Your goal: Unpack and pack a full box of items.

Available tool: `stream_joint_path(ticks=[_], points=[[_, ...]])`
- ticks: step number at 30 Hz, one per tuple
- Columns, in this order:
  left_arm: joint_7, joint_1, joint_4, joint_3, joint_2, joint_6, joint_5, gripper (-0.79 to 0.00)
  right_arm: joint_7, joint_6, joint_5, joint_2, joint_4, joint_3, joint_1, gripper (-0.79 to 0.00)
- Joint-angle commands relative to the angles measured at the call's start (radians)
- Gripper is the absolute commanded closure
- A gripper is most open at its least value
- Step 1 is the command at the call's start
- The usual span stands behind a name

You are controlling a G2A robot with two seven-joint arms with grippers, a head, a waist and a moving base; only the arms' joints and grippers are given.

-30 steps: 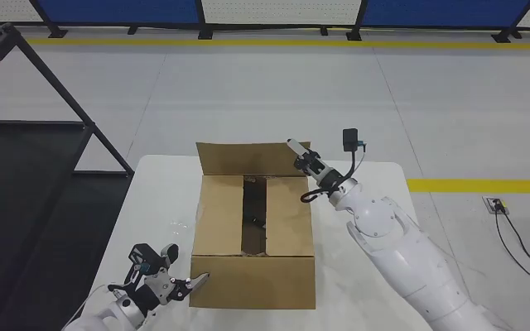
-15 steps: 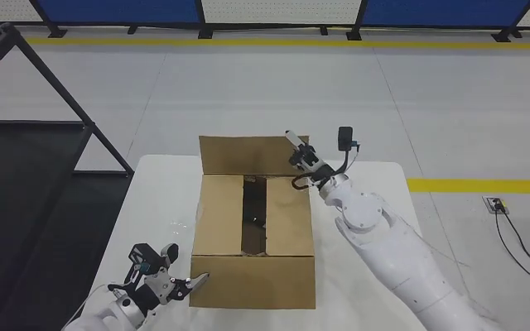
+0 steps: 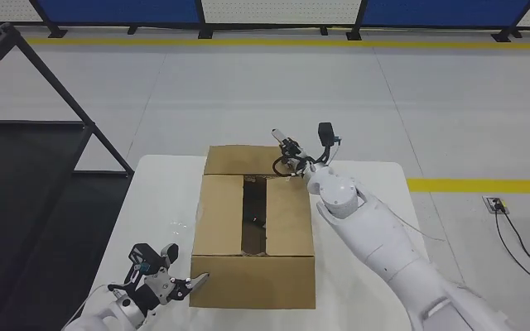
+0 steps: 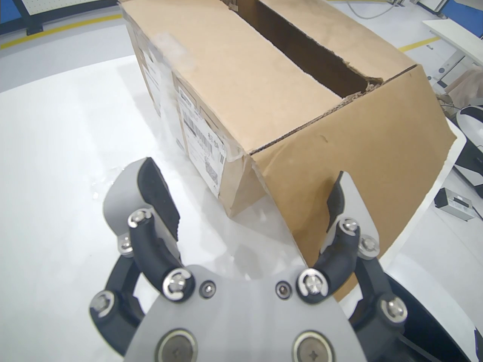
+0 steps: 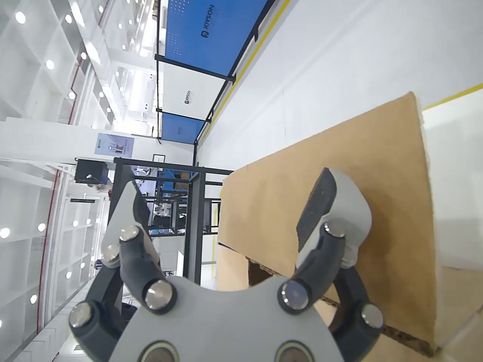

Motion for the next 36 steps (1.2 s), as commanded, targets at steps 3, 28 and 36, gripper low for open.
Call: stream_joint_path(ticks=[3,28,36], points=[[0.000,0.000,0.000,0.000,0.000,0.000,0.000,-0.785,0.041,0.026,-0.008,-0.023,0.060,-0.006,0.026,-0.785],[0.000,0.000,0.000,0.000,0.000,0.000,0.000,-0.785,0.156,-0.262,-0.025,-0.052,0.061,0.110,0.006,-0.785],[0.036,0.032,-0.035,-0.032,0.003,-0.006,-0.033,-0.785,0.507,-0.295,-0.005,-0.015,-0.078,0.169,-0.045,-0.785]])
